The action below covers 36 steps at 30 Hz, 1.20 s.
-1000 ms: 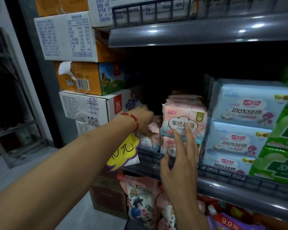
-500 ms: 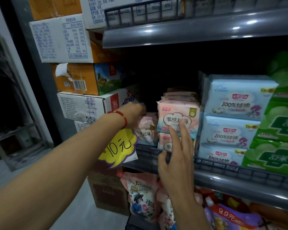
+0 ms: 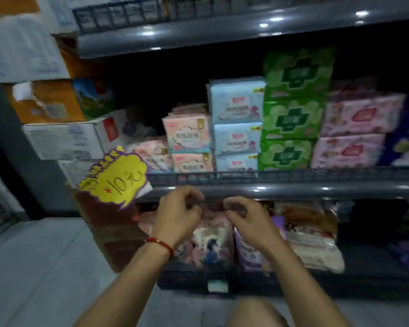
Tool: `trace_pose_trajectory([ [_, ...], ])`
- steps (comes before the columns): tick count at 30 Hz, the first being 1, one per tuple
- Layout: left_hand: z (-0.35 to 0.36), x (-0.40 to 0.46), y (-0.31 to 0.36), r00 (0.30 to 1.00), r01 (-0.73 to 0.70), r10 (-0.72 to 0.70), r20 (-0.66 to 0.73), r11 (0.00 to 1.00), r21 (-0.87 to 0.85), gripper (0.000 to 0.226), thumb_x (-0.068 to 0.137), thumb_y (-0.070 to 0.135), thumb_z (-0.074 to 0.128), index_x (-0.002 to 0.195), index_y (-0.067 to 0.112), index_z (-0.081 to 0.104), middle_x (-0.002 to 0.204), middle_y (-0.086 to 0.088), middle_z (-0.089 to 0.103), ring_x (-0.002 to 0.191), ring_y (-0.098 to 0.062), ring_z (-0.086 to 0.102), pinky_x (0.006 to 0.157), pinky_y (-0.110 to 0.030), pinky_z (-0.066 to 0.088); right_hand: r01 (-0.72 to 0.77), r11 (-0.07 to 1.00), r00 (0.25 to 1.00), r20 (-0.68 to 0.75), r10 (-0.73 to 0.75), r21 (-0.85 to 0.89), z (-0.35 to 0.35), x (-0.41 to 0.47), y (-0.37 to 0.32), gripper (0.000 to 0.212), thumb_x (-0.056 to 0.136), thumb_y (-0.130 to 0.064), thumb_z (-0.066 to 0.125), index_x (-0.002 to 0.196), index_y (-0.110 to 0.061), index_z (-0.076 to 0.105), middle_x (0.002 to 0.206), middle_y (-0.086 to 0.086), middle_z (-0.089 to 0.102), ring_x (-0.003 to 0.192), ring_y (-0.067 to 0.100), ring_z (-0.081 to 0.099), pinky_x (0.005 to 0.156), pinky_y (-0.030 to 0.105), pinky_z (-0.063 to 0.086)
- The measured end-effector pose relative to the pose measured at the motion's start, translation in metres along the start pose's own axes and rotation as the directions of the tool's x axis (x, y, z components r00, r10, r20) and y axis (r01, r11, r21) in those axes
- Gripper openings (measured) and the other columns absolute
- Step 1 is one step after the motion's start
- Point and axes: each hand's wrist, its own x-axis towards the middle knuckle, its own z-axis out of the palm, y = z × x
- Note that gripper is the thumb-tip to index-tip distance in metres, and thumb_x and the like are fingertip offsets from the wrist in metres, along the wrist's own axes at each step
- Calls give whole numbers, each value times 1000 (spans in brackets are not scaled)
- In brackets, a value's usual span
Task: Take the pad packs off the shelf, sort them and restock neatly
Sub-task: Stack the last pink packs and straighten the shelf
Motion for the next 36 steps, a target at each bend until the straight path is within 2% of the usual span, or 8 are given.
trace_pose_trajectory([
  [2, 37, -11, 29, 983, 7, 8, 184, 996, -84, 23, 81, 3, 69, 85, 25, 72, 86, 11, 74, 78, -1, 65, 69, -13, 47, -153, 988, 986, -61, 154, 10, -28, -39, 49, 28, 90, -8, 68, 99, -34, 71, 99, -11, 74, 92, 10, 71, 88, 30, 57],
  [4, 80, -23, 64, 927, 46, 33, 373, 978, -203, 20, 86, 2, 70, 86, 22, 71, 85, 6, 73, 73, -5, 62, 66, -19, 48, -326, 945, 937, -130, 324, 6, -56, -90, 101, 24, 90, -5, 66, 99, -25, 73, 98, -5, 74, 91, 15, 70, 82, 23, 54],
  [9, 194, -73, 143, 698, 143, 58, 714, 965, -218, 14, 89, 5, 67, 95, 16, 72, 77, 0, 65, 69, -13, 56, 59, -23, 44, -673, 740, 705, -291, 646, 12, -98, -212, 219, 21, 90, -13, 63, 106, -17, 76, 104, 6, 78, 102, 24, 72, 86, 25, 52],
  [14, 299, -118, 153, 503, 178, -11, 864, 980, -92, 15, 90, 6, 65, 86, 20, 68, 85, -5, 63, 65, -10, 53, 58, -24, 44, -878, 477, 445, -332, 832, 19, -120, -302, 314, 22, 91, -21, 62, 111, -19, 73, 118, 6, 73, 112, 26, 66, 91, 29, 52],
  [21, 386, -138, 154, 306, 124, -37, 951, 992, -1, 25, 88, 18, 73, 112, 23, 66, 95, -2, 63, 73, -15, 59, 69, -25, 49, -968, 229, 153, -484, 862, 103, -180, -373, 381, 31, 94, -24, 61, 124, -17, 66, 127, 11, 69, 117, 32, 64, 95, 35, 50],
  [25, 434, -136, 195, 365, 285, 28, 931, 948, -141, 28, 92, 21, 69, 120, 22, 67, 93, 8, 61, 77, -4, 57, 76, -27, 52, -961, 251, 139, -578, 804, 118, -238, -366, 415, 37, 92, -23, 65, 127, -15, 64, 126, 13, 69, 115, 32, 64, 95, 36, 50],
  [31, 492, -143, 226, 330, 484, 15, 944, 856, -183, 10, 94, 30, 67, 104, 34, 66, 108, 10, 63, 102, -12, 61, 100, -43, 53, -947, 311, 197, -620, 760, 80, -328, -310, 467, 59, 93, -26, 70, 147, -14, 47, 143, 16, 57, 126, 36, 58, 104, 45, 49],
  [36, 532, -138, 193, 172, 763, -128, 977, 645, -50, 23, 98, 42, 58, 116, 35, 69, 121, 3, 65, 117, -20, 59, 101, -48, 52, -943, 328, 233, -595, 769, 55, -384, -265, 521, 98, 83, -43, 81, 161, -25, 23, 162, 18, 32, 143, 42, 39, 116, 53, 38],
])
